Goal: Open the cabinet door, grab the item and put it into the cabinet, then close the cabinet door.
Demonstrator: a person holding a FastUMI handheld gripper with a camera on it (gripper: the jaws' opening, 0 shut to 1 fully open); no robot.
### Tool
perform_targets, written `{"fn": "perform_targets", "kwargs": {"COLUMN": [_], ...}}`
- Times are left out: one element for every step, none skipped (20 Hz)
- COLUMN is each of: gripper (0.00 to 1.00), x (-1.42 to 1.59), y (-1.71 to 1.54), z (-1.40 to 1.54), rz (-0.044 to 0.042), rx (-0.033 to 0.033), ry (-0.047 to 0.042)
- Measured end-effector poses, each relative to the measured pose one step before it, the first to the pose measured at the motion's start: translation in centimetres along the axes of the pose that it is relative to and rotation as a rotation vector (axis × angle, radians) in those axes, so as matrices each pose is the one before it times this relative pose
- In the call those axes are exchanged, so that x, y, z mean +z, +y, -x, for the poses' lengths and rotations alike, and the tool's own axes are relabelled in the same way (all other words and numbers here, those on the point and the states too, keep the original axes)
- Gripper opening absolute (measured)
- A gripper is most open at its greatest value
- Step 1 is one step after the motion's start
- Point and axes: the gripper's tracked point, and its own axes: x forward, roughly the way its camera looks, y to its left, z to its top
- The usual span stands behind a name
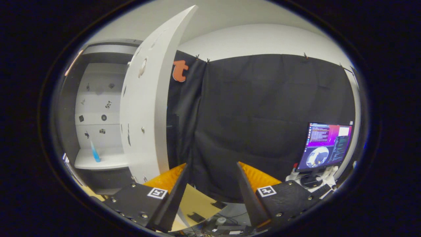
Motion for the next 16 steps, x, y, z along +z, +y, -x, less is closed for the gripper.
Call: {"fn": "perform_targets", "kwargs": {"gripper": [0.84, 0.84, 0.84, 0.84, 0.84, 0.84, 0.83, 0.83, 0.82, 0.82, 0.82, 0.82, 0.82, 0.82, 0.82, 0.82], "x": [-0.097, -0.085, -0.071, -0.158, -0.036, 0.071, -0.176, 0.338, 0.042, 0.044, 0.001, 0.009, -0.107, -0.042, -0.079, -0.113], "y": [0.147, 0.132, 0.076, 0.075, 0.126, 0.351, 0.046, -0.033, 0.144, 0.087, 0.221, 0.202, 0.267, 0.372, 0.527, 0.516], "z": [-0.141, -0.057, -0.124, -0.078, -0.131, -0.114, -0.024, -0.270, -0.023, 0.181, 0.063, 0.156, 0.089, 0.206, 0.199, 0.202], "rz": [-0.00981, -0.00705, -0.01003, -0.00903, -0.00612, -0.00272, 0.01177, 0.01339, 0.01497, 0.00734, 0.00144, -0.00350, -0.00605, -0.00547, -0.00153, -0.00269], "rx": [0.00928, 0.01952, 0.02160, 0.02302, 0.02065, 0.02547, 0.01160, 0.00380, 0.00445, 0.00877, 0.01507, 0.01415, 0.01352, 0.01357, 0.01695, 0.01756], "ry": [0.00314, 0.00528, 0.00717, 0.01197, 0.00805, 0.00509, 0.00693, -0.01080, 0.00128, -0.00359, 0.00244, 0.00323, 0.00413, 0.00314, 0.00165, 0.00353]}}
